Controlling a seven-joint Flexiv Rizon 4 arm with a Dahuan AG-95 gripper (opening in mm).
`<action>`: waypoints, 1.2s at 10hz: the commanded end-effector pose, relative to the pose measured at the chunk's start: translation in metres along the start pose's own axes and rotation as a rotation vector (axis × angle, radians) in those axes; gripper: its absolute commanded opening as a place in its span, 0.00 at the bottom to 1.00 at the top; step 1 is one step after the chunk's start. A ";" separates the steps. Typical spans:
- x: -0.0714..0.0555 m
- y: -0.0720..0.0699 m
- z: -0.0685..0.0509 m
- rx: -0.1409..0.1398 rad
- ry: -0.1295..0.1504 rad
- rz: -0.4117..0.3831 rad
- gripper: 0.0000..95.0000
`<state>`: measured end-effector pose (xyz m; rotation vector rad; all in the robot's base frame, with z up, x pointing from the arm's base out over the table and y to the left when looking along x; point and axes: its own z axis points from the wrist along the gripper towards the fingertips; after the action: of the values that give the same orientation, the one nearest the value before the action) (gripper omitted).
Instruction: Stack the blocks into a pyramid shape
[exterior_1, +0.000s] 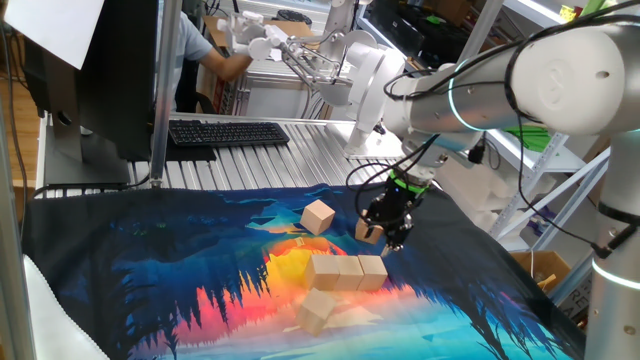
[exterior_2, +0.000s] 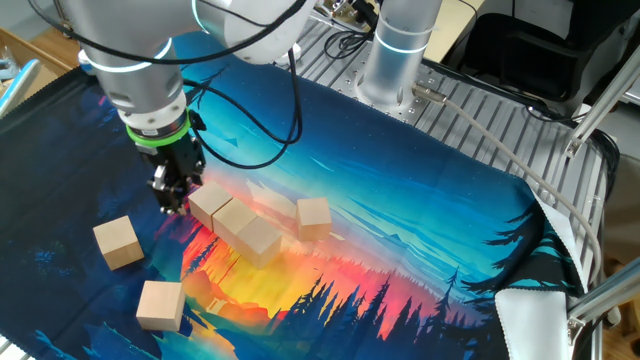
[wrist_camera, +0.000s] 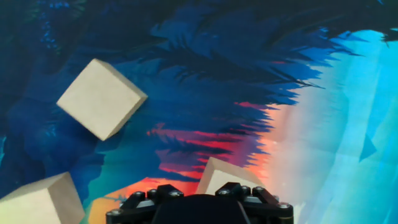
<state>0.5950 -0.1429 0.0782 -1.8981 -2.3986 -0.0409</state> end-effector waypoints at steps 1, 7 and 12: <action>0.002 0.003 -0.001 0.003 0.010 -0.021 0.40; 0.010 0.001 0.002 0.049 -0.013 -0.202 0.40; 0.010 0.001 0.002 0.066 -0.026 -0.267 0.40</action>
<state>0.5937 -0.1331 0.0768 -1.5480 -2.6199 0.0482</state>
